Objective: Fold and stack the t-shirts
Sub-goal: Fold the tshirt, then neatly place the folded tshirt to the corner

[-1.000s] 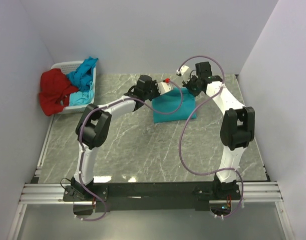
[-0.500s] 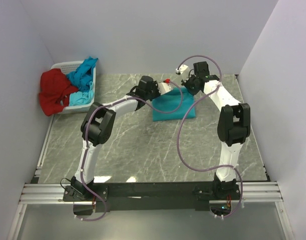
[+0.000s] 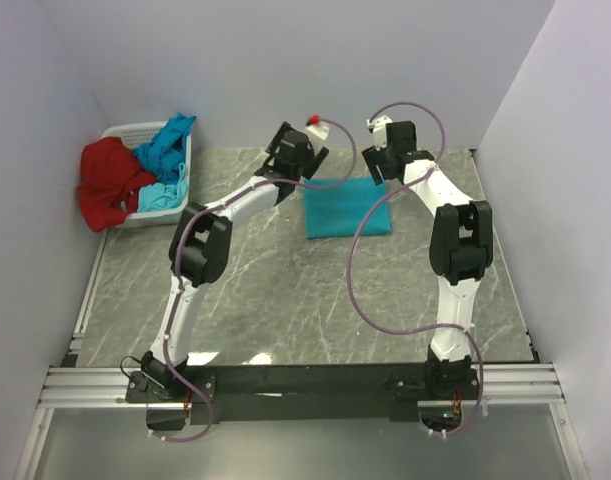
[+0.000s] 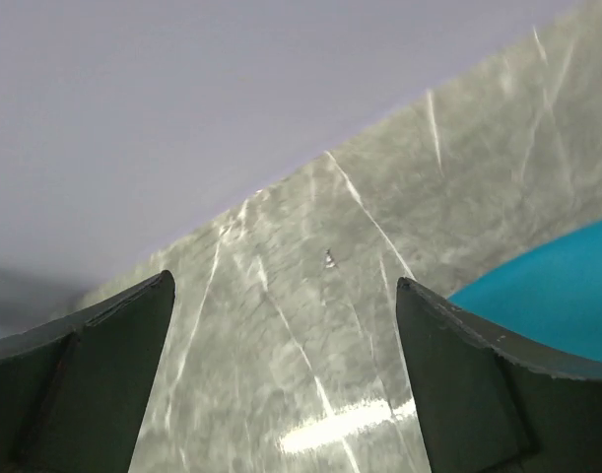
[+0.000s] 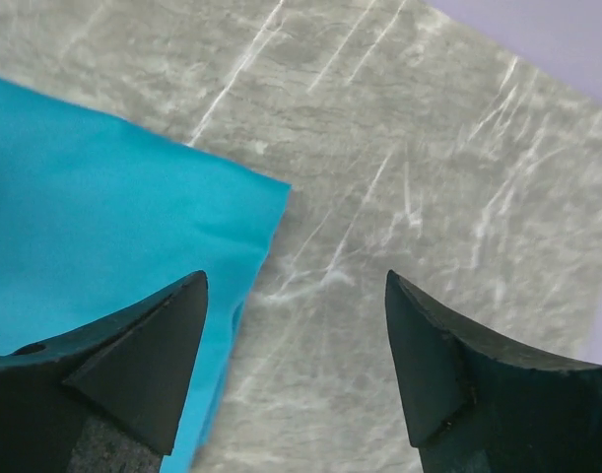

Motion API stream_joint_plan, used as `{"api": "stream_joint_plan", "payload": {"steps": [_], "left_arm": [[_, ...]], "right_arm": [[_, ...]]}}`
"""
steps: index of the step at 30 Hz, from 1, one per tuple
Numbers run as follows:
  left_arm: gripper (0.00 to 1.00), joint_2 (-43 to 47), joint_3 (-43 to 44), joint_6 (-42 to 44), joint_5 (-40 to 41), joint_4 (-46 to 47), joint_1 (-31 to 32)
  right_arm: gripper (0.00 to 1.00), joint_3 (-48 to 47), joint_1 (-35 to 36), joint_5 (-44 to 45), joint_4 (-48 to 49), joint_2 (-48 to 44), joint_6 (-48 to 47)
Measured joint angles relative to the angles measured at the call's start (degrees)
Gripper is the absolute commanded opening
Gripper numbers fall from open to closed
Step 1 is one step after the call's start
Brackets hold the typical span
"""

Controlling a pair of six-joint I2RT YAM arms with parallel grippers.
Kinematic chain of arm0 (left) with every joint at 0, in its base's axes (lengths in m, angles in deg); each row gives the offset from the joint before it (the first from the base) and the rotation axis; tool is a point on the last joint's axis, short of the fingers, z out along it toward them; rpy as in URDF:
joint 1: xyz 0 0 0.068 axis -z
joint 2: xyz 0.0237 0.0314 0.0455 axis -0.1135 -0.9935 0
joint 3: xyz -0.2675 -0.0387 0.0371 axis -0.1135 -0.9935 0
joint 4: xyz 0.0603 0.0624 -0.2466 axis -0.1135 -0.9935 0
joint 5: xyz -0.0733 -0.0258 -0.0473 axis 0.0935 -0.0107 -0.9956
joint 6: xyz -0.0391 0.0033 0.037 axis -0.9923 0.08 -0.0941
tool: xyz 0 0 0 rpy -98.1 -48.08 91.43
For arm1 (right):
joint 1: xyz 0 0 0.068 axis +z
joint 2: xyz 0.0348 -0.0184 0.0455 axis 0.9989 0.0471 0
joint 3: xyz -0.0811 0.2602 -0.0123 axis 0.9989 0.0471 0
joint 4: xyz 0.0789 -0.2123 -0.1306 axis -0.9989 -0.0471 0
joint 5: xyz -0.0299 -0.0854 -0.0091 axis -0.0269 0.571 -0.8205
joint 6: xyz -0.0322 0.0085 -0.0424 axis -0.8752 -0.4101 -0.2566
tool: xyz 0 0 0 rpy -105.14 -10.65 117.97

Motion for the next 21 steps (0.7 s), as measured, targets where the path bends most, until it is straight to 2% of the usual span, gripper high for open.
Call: {"api": "stream_joint_plan", "payload": {"steps": [4,9,13,18,21], "left_arm": [[0.99,9.18,-5.22,-8.61,-0.26,-4.37,-1.01],[0.99,27.80,-16.76,-18.08,-8.28,-9.68,-1.95],[0.99,40.11,-25.92,-22.03,-15.06,-11.23,-1.62],[1.00,54.49,-44.46,-23.50,-21.42,-12.02,-1.33],[0.99,59.47,-53.22,-23.50,-22.91,-14.05,-1.33]], "right_arm": [[0.78,-0.72,-2.05,-4.66,-2.16,-0.09,6.38],[0.79,-1.20,-5.73,-18.82,-9.03,-0.09,12.46],[0.79,1.57,-6.91,-25.49,-11.37,-0.20,15.19],[0.77,2.64,-7.32,-30.97,-14.51,0.59,17.44],[0.75,2.60,-7.98,-32.63,-15.15,1.88,18.29]]}}
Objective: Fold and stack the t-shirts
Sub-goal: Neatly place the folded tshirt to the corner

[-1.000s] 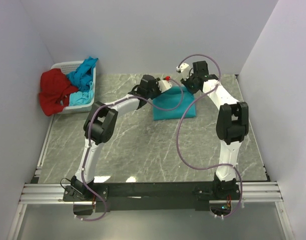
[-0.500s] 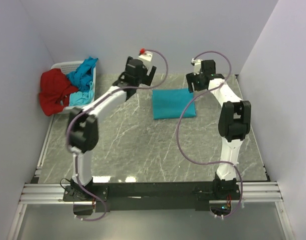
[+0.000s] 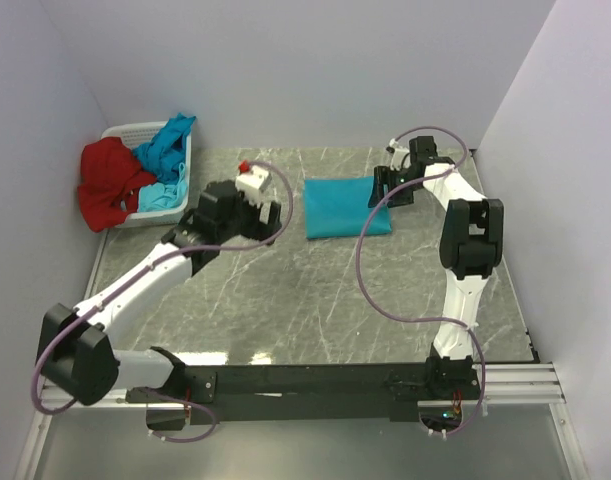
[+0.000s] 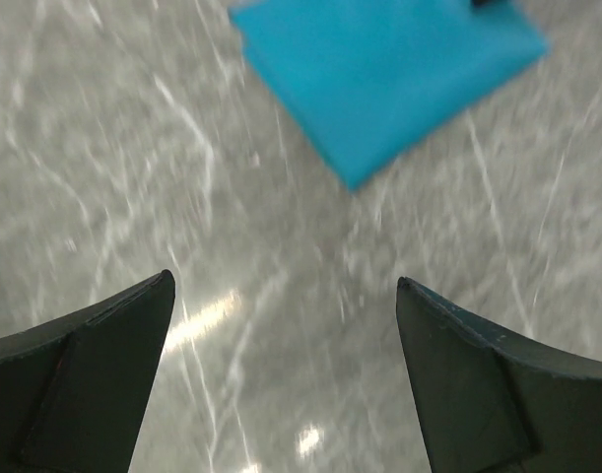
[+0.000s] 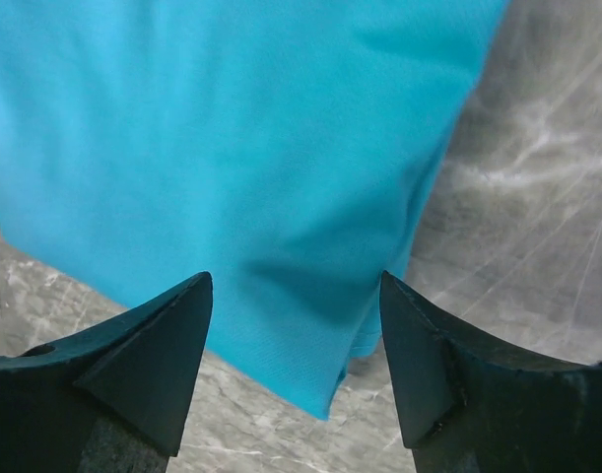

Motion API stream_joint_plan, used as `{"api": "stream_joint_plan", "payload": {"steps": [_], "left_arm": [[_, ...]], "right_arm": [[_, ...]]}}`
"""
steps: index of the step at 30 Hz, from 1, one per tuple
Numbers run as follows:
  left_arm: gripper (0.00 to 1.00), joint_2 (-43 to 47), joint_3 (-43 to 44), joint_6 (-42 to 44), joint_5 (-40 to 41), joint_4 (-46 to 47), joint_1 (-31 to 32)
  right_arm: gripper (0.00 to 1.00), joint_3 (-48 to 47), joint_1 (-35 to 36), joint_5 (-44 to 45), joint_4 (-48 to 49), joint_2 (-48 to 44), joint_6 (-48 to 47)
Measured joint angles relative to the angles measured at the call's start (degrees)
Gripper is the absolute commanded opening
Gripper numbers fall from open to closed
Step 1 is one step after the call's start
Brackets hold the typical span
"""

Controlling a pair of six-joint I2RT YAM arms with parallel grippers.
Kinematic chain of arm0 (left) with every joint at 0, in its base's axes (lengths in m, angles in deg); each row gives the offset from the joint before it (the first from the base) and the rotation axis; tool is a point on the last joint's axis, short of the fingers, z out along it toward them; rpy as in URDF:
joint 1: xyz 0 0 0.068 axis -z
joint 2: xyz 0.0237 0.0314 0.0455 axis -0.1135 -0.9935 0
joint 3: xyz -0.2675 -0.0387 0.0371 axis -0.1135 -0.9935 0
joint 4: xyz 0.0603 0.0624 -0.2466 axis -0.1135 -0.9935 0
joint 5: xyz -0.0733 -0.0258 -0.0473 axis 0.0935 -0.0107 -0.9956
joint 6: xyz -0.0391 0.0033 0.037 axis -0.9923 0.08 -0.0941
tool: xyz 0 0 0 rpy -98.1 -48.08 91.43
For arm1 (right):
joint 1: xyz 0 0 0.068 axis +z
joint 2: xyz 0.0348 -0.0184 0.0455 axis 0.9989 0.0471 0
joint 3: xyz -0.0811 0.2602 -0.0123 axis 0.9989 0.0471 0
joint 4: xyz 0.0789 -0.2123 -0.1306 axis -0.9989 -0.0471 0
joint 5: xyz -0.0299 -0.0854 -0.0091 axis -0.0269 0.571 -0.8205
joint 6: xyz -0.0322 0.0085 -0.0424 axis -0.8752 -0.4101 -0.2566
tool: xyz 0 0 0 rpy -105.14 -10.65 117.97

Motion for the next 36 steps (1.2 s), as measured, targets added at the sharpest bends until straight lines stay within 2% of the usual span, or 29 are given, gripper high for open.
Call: {"api": "stream_joint_plan", "payload": {"steps": [5,8,10,12,20,23,25,27,32,36], "left_arm": [[0.99,5.55,-6.95,0.02,-0.57,-1.14,0.00],[0.99,8.02,-7.23,0.07,-0.55,-0.35,0.00],[0.99,9.03,-7.23,0.15,-0.55,0.68,0.00],[0.99,9.20,-7.23,0.26,-0.61,1.20,0.00],[0.99,9.27,-7.23,1.11,-0.66,1.07,0.00],[0.99,9.44,-7.23,1.20,-0.90,1.09,0.00],[0.99,9.51,-7.23,1.31,-1.16,1.09,0.00],[0.99,9.53,-7.23,1.33,-1.42,1.09,0.00],[0.99,9.75,-7.23,1.36,-2.25,1.11,0.00],[0.99,10.05,-7.23,1.53,-2.25,1.11,0.00]], "right_arm": [[0.73,0.07,-0.79,1.07,-0.61,2.36,1.18],[0.69,0.07,-0.92,2.60,-0.76,3.10,1.73],[0.60,0.07,-0.92,2.97,-0.83,3.48,1.95],[0.56,0.07,-0.92,2.86,-0.96,3.78,2.16],[0.49,-0.70,-0.92,2.19,-1.90,4.68,2.73],[0.37,-2.23,-0.92,1.79,-3.02,5.77,3.13],[0.12,-3.48,-0.92,1.27,-3.69,6.75,3.43],[0.01,-4.35,-0.98,0.92,-3.93,7.56,3.54],[0.00,-4.55,-2.10,0.39,-4.00,7.80,3.87],[0.00,-6.01,-3.89,3.41,-4.39,7.80,3.72]]}}
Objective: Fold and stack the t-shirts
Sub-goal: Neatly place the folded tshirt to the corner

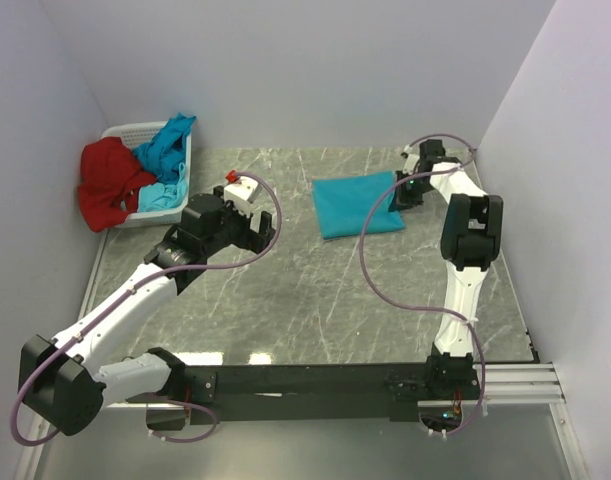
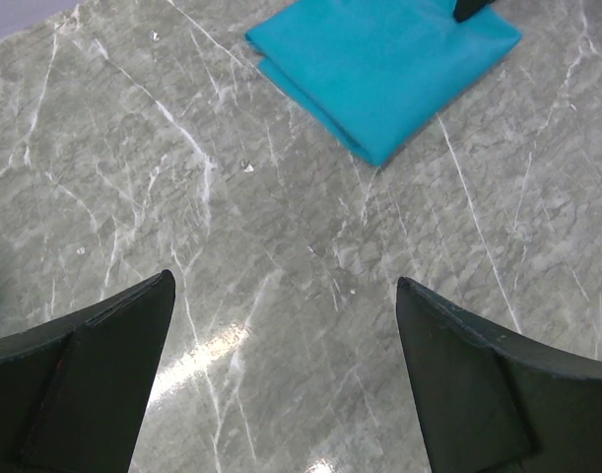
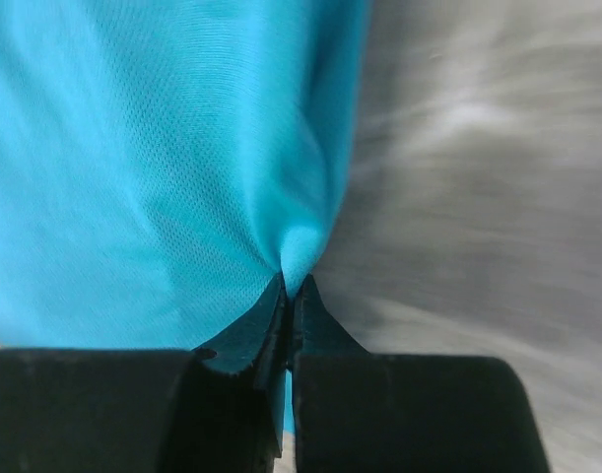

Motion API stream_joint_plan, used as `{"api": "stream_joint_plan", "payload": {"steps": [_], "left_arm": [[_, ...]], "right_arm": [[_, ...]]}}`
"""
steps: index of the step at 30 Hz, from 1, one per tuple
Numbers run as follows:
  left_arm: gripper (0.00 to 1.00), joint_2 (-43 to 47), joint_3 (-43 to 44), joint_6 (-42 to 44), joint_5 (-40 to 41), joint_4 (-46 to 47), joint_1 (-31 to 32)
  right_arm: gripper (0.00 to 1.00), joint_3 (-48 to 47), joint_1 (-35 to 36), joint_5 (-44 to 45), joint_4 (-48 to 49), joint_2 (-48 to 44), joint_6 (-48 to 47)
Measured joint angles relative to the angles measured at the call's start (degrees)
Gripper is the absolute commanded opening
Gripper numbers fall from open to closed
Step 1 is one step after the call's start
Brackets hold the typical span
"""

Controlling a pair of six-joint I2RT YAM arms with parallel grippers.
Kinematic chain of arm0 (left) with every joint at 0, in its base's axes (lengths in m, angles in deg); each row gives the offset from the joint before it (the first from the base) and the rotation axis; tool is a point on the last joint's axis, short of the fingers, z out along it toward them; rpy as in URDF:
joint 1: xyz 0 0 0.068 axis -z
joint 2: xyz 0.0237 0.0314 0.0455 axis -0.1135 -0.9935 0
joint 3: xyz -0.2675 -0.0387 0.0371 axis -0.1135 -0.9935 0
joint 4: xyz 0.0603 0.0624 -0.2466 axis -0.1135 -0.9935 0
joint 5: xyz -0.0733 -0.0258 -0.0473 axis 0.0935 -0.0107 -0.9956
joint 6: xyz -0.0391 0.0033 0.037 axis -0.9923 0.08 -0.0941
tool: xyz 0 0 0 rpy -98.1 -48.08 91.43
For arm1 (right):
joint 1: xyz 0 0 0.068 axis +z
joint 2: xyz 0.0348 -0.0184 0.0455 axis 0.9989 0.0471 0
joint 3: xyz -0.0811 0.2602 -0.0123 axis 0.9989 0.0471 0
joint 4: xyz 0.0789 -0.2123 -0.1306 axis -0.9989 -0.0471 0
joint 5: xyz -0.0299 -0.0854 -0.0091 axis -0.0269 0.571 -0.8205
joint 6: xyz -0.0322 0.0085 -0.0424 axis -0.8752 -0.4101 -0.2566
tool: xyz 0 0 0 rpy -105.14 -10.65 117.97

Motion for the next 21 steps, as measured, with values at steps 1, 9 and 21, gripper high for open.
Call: {"api": "stream_joint_plan", "payload": {"steps": [1,9,21], "left_arm": [[0.99,0.09,0.00,0.00,0.00,0.02,0.00],[1.00,0.44,0.00,0.07,0.00,0.00,0.00],[0.99,0.81,0.00,1.07,-0.13,0.00,0.00]], "right_arm": [[0.00,-0.87,-0.70,1.22,-0.26,0.00,-0.20],[0.00,-18.49,-6.40,15.80,-3.13,4.98,-6.29],[0.00,-22.86,-8.72,36.74,0.07,9.53,-13.27]]}}
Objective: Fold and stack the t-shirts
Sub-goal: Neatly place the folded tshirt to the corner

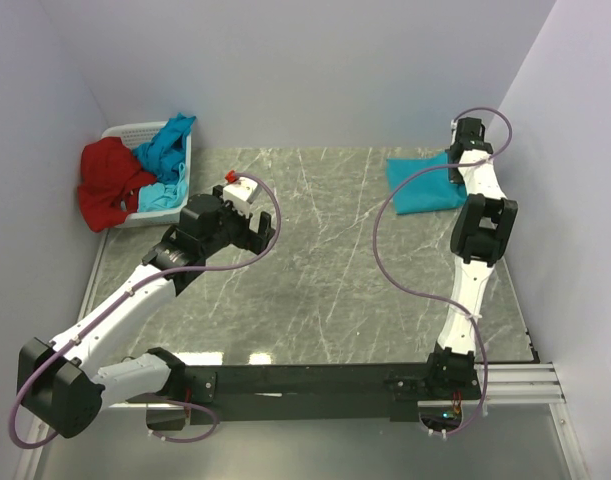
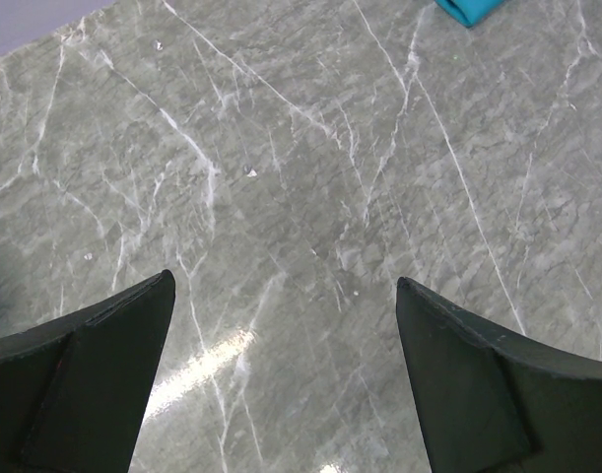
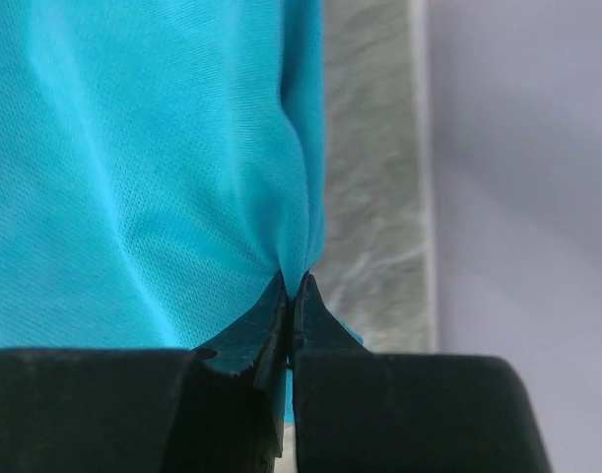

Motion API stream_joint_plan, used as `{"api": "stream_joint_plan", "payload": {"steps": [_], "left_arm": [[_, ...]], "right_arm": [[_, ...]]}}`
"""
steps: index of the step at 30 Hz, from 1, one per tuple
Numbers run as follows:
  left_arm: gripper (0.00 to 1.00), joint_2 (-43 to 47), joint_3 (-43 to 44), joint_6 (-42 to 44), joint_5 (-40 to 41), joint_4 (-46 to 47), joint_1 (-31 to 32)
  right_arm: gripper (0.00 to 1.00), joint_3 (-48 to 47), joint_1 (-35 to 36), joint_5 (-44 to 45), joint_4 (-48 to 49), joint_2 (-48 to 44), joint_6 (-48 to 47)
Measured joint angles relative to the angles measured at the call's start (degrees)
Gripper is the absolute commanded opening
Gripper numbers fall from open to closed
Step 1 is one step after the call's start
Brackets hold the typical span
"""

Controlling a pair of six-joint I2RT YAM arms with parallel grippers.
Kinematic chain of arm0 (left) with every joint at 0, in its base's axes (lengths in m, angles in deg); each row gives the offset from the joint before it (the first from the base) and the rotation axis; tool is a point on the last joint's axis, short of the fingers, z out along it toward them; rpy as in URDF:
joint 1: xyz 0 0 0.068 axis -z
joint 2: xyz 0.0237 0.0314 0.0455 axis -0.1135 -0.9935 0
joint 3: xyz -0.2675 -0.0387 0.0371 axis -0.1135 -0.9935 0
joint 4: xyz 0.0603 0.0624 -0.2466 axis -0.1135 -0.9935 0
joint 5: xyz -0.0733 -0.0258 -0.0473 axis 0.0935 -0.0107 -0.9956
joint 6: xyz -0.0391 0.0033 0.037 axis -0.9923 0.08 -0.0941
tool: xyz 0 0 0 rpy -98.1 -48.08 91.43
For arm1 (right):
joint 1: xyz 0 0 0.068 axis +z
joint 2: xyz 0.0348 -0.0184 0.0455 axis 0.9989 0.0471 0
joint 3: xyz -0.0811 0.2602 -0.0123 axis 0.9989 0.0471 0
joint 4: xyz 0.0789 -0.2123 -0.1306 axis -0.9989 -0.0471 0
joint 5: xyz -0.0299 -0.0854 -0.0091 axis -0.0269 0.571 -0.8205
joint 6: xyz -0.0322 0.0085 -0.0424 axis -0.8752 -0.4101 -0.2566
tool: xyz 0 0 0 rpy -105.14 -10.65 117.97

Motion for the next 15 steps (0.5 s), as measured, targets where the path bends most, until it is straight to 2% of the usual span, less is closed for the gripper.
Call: {"api": "stream_joint_plan", "payload": {"steps": [4,5,7,8,9,11,15], "left_arm": [[0.99,0.00,0.00,0.00,-0.28,0.00,0.00],[0.99,0.00,0.00,0.00,-0.31,0.00,0.00],[0.99,0.00,0.00,0.00,-0.35,0.00,0.00],[0.99,0.00,0.00,0.00,-0.35,0.00,0.00],[0.99,-0.02,0.00,0.00,-0.35,0.00,0.00],[0.99,-0.02,0.00,0.00,-0.35,0.00,0.00],[0.99,-0.02,0.00,0.00,-0.70,0.02,0.00]], "right_arm": [[0.00,0.00,-0.87,2.60,2.64,0.00,-1.07],[0.05,0.00,-1.11,3.06,3.04,0.00,-1.31],[0.31,0.00,-1.49,4.24,4.00,0.00,-1.66],[0.59,0.00,-1.57,4.76,4.55,0.00,-1.81],[0.68,0.04,-1.66,5.29,5.11,0.00,-2.16],[0.82,1.20,-1.75,6.64,7.54,-0.26,-3.30],[0.83,8.07,-1.07,9.07,12.57,-2.75,-5.53]]}}
